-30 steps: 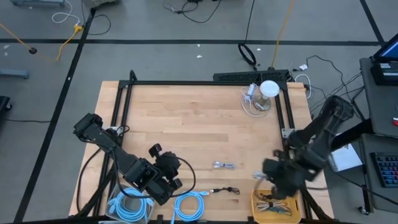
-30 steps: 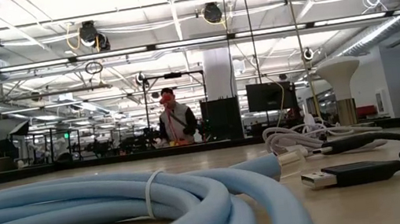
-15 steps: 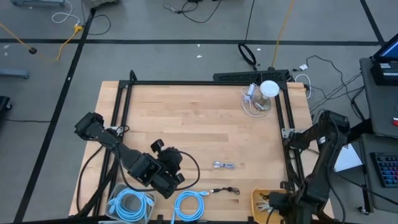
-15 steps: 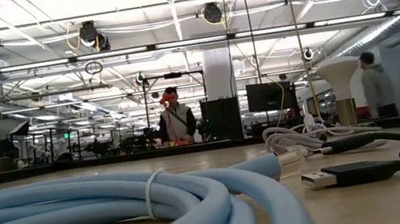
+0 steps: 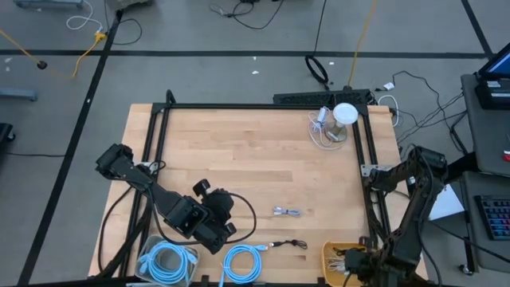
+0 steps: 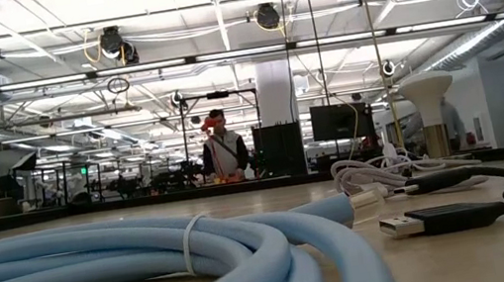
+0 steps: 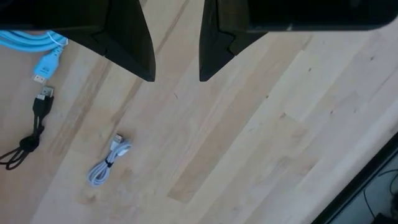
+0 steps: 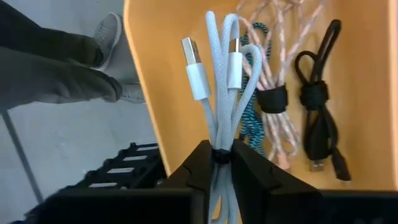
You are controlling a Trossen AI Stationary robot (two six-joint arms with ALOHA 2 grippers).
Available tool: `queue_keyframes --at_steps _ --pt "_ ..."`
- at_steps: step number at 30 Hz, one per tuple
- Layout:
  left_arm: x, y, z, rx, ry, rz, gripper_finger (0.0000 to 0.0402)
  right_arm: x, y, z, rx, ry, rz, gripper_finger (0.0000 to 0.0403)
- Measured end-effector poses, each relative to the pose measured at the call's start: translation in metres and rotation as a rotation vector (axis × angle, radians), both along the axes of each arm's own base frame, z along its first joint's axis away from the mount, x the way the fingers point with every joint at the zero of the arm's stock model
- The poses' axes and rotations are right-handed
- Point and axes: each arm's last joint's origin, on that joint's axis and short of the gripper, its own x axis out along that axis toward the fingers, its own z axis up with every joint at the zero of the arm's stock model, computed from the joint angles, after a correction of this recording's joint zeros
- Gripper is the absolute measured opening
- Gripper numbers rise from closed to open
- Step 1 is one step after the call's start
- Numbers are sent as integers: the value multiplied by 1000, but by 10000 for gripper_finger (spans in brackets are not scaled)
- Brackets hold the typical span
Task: Pick & Place USB Port
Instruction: Put the white charger cable into the yellow bin, then put the light blue HDMI cable into the gray bin
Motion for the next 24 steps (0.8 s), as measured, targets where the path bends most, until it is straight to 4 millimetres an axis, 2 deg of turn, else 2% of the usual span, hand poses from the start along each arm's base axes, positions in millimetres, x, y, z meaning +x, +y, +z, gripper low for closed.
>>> queue_keyframes --at_steps 7,11,16,20,24 --pt "0 0 0 -5 -1 4 127 1 0 0 3 -5 -66 165" --pt "0 0 0 -11 12 -9 127 1 0 1 6 -5 -69 213" --pt "0 -1 0 -11 21 -20 127 9 -17 13 -39 -81 -122 227" --pt "0 -1 0 -9 22 -22 127 25 -51 35 -116 -206 -183 214" --pt "0 -1 0 -9 21 -22 127 51 -89 59 -183 -405 -242 201"
